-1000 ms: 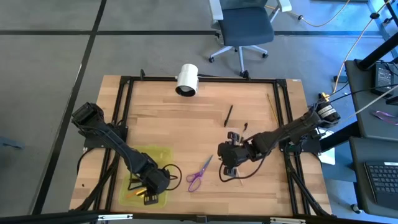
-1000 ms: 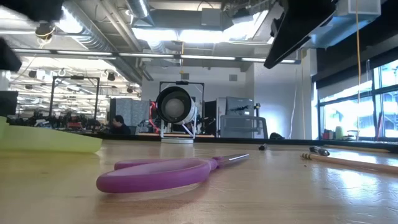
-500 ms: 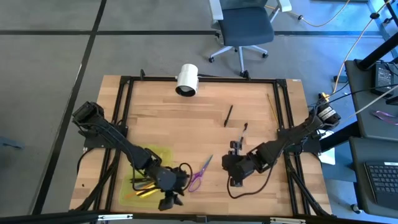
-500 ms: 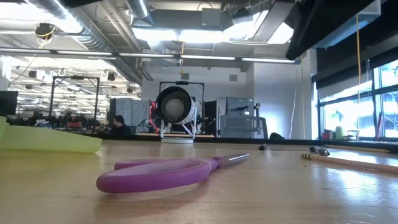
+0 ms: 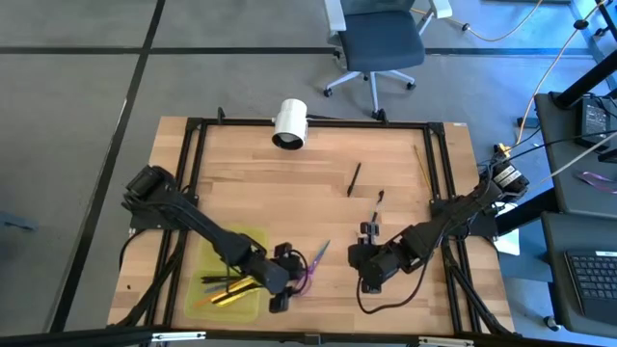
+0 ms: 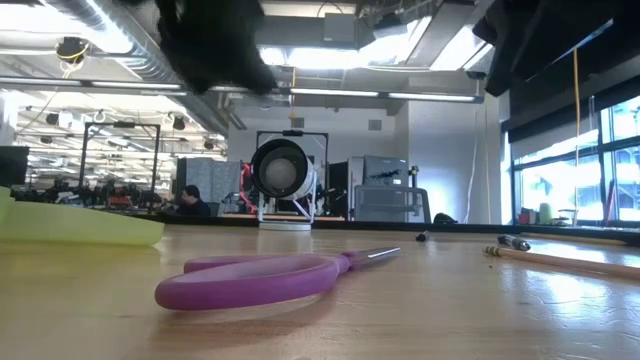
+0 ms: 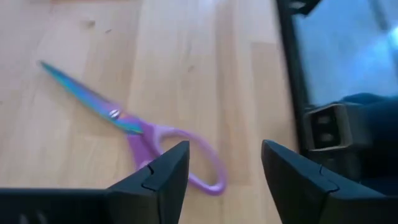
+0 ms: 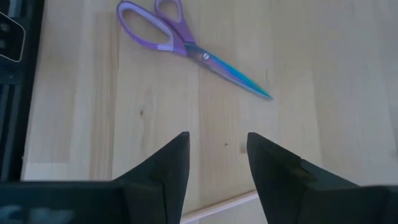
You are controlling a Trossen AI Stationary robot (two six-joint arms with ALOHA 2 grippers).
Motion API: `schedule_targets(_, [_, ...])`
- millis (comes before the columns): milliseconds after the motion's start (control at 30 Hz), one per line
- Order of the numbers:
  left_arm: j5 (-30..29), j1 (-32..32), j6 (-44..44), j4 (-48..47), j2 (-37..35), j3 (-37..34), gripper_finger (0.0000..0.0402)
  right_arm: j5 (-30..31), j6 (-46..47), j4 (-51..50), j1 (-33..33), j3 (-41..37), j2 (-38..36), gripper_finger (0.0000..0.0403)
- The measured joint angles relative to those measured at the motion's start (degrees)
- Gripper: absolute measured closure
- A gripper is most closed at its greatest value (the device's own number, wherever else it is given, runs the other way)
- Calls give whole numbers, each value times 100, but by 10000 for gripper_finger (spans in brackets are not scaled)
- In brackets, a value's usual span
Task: Pick & place school supplies into a supply box
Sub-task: Put the purple scissors into the yellow supply box
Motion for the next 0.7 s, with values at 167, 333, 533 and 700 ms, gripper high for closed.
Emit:
schedule_targets(167, [-144,26,-180,-129,193,0,222,2,-208,-18,-4,0,0,238])
schedule_targets(333, [14,153,-472,-645,356,255,233,0,-427,-31,-4,-1,0,238])
schedule_targets(533, [-14,276,-712,-2239,869,1235,245,35,-452,-33,-4,-2,-2,238])
schedule_targets(700, [163,286,-923,-2604,1333,1770,250,37,-458,-35,-4,-2,-2,238])
